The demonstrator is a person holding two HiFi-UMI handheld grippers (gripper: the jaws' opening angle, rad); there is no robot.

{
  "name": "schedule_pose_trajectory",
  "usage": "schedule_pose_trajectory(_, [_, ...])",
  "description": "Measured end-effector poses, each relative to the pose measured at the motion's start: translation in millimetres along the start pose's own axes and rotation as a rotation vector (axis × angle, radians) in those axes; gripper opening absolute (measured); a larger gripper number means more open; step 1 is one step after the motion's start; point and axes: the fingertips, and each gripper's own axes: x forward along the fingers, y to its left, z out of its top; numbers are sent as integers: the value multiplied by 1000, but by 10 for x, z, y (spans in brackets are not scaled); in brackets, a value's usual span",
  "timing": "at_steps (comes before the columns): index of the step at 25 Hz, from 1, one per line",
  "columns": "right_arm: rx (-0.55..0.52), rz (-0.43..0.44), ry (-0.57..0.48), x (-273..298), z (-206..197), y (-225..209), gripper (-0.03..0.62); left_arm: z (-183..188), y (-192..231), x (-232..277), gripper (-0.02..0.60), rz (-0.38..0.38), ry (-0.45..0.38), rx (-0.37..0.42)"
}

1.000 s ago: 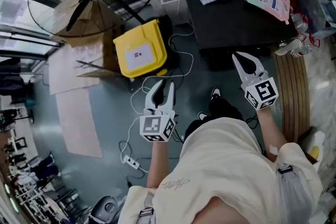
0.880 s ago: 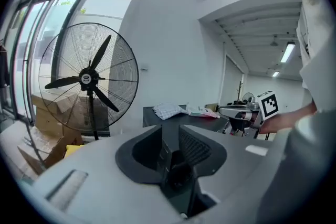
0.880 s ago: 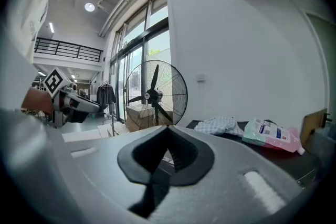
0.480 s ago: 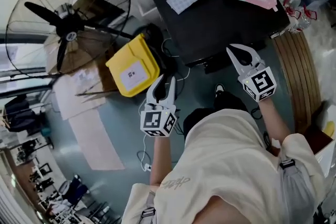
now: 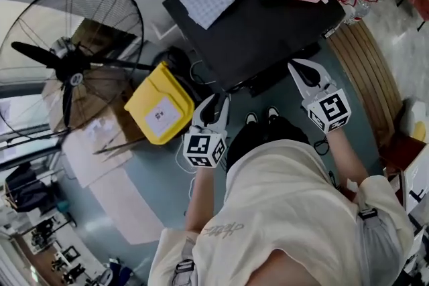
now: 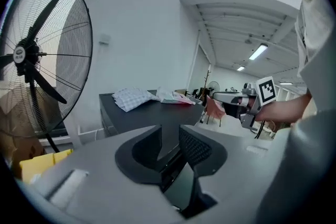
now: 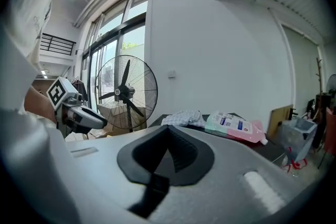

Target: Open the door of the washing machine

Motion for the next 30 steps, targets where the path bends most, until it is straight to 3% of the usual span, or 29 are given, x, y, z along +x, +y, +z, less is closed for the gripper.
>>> schedule_pose_trajectory(7, [33,-160,34,-352,-92,123,2,-277,-132,127,123,-175,74,116])
schedule_pose_trajectory(14, [70,-296,97,-715,-369,306,2,-970,-335,443,123,-325,214,164])
schedule_pose_trajectory(23, [128,-443,206,-1221,-723,310,2,-1995,-385,1119,129,-391,396,173])
schedule_pose_trajectory(30, [164,-501,291,-1531,-923,403,2,-2687,-328,1646,127,-343,494,206])
